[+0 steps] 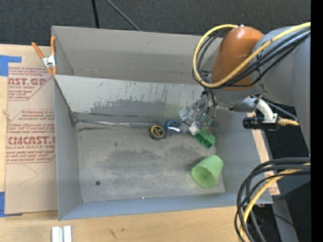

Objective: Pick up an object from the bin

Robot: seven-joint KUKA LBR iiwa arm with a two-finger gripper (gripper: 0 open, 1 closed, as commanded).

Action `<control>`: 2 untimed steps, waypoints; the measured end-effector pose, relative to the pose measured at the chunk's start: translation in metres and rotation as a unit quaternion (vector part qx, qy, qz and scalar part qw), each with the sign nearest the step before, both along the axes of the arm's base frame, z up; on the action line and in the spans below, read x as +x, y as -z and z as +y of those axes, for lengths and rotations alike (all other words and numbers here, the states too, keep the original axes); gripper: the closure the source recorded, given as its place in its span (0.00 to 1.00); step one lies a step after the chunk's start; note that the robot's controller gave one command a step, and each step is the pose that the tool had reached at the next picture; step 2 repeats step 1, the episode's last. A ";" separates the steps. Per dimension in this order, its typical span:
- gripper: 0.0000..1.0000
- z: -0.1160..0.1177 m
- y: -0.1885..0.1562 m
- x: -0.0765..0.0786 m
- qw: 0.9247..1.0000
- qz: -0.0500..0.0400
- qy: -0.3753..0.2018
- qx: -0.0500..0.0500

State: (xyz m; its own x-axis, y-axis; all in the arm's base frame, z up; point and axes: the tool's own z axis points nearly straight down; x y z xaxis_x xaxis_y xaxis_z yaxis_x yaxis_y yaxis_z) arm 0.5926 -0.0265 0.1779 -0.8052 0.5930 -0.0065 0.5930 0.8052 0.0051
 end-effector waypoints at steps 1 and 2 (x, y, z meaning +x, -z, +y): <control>1.00 0.001 -0.004 0.000 1.000 0.003 -0.001 0.000; 1.00 0.001 -0.004 0.000 1.000 0.003 -0.001 0.000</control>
Offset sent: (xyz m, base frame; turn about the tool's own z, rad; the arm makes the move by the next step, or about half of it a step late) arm -0.0001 0.0001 0.0042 0.0000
